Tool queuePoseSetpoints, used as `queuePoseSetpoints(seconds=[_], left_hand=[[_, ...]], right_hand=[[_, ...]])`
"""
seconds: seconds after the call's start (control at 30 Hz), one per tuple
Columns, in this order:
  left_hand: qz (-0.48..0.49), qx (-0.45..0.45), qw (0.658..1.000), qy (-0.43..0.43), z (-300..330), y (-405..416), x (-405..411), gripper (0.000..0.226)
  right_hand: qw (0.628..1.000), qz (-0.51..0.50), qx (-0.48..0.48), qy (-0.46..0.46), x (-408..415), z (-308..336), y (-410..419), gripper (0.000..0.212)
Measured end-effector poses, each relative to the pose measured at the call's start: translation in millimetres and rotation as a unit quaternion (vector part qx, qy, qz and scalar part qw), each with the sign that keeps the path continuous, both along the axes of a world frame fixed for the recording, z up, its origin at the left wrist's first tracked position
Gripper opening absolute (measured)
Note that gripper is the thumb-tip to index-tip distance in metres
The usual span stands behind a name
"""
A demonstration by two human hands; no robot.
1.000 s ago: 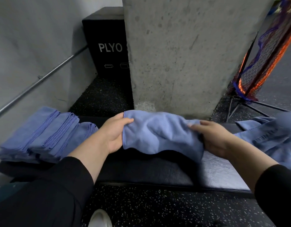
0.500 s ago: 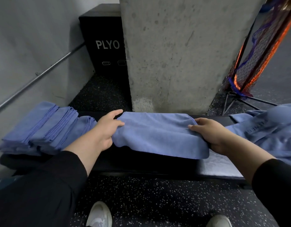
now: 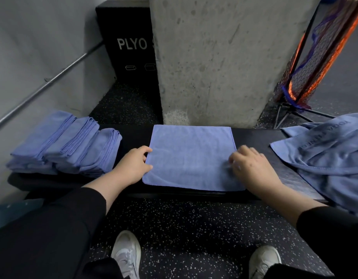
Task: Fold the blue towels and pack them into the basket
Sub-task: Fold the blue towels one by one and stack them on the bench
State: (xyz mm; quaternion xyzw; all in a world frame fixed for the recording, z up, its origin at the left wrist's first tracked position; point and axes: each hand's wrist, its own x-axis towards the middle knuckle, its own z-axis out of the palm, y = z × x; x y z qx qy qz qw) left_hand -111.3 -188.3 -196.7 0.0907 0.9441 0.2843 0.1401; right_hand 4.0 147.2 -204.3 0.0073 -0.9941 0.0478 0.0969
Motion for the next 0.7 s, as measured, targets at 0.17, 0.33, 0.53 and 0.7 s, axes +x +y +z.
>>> queuePoseSetpoints(seconds=[0.17,0.33,0.53,0.7], left_hand=[[-0.12,-0.112,0.972,0.17,-5.9,-18.8,19.4,0.027],[-0.257,-0.114,0.941,0.189,-11.6,-39.8,34.9,0.04],[-0.275,-0.107,0.928,0.227,-12.4,-42.5,33.8,0.036],[-0.273,-0.102,0.922,0.257,-17.2,-38.3,29.2,0.015]], right_hand=[[0.988,0.129,-0.044,-0.067,23.1,-1.7,10.1,0.025],[0.981,0.163,-0.052,-0.087,32.8,1.8,27.7,0.035],[0.981,0.18,-0.046,-0.062,34.8,2.6,28.7,0.027],[0.984,0.172,-0.029,-0.022,32.9,-3.6,24.9,0.009]])
